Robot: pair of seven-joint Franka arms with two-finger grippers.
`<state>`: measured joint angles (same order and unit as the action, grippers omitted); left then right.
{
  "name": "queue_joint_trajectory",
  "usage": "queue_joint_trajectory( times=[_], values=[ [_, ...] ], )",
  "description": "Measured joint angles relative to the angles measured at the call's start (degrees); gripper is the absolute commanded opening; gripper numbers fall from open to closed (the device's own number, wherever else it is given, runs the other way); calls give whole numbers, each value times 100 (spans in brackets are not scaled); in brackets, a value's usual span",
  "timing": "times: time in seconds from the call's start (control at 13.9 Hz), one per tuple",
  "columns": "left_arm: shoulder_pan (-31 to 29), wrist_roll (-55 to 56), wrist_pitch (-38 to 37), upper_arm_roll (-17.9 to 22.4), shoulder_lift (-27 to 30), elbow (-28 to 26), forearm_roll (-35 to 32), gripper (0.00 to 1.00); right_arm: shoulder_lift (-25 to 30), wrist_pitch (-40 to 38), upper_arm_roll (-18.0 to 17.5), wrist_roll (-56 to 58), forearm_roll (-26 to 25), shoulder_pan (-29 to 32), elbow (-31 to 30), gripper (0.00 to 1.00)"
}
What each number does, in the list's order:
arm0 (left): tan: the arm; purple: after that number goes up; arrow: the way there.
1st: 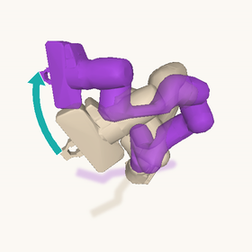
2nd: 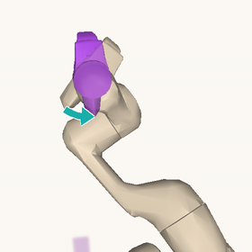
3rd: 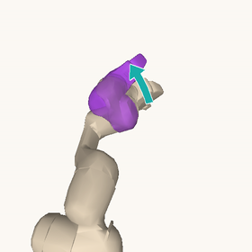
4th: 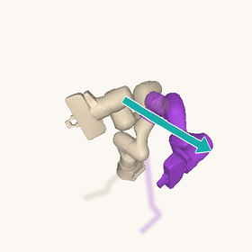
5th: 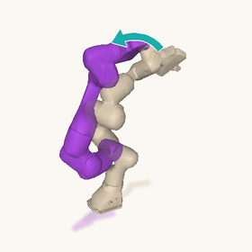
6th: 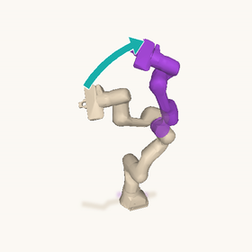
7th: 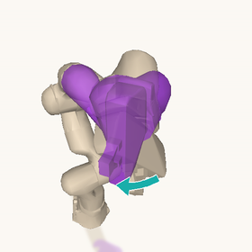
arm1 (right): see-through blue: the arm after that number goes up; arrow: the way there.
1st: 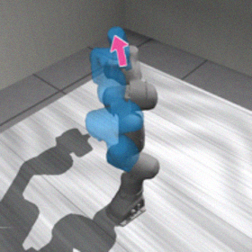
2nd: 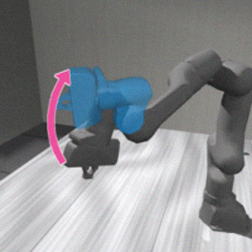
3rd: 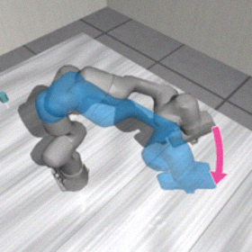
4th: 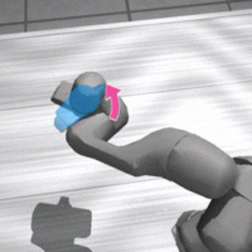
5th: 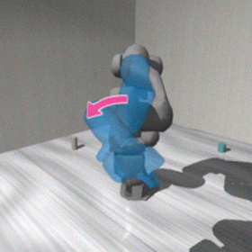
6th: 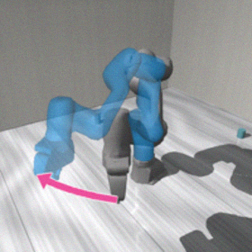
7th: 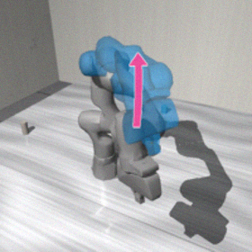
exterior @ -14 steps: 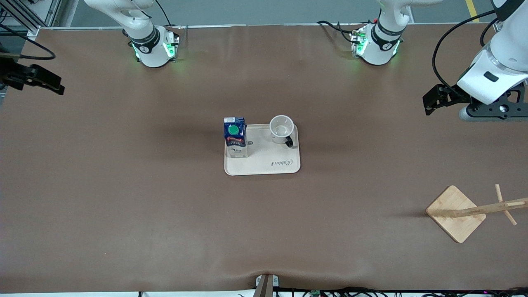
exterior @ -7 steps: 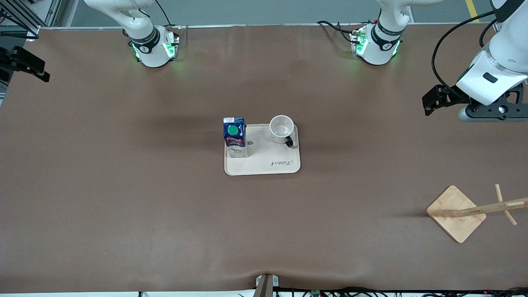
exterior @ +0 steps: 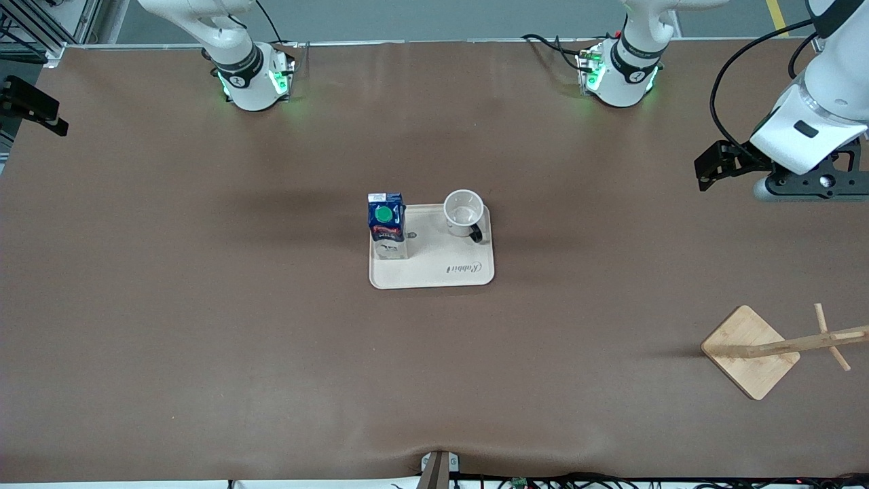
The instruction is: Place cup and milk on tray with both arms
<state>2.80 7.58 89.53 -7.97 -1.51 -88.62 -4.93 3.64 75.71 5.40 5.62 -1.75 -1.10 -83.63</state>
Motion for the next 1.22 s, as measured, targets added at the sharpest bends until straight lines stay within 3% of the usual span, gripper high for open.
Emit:
queue_joint_trajectory(
  times=[0.36,0.65,1.22],
  values=[
    [0,2,0,0,-1,0,0,100,4,1,80,359,74,4,3,100],
    [0,2,8,0,-1,0,0,100,4,4,117,384,500,177,3,100],
    [-3,5,16,4,-1,1,0,100,4,0,113,405,399,205,3,100]
  ],
)
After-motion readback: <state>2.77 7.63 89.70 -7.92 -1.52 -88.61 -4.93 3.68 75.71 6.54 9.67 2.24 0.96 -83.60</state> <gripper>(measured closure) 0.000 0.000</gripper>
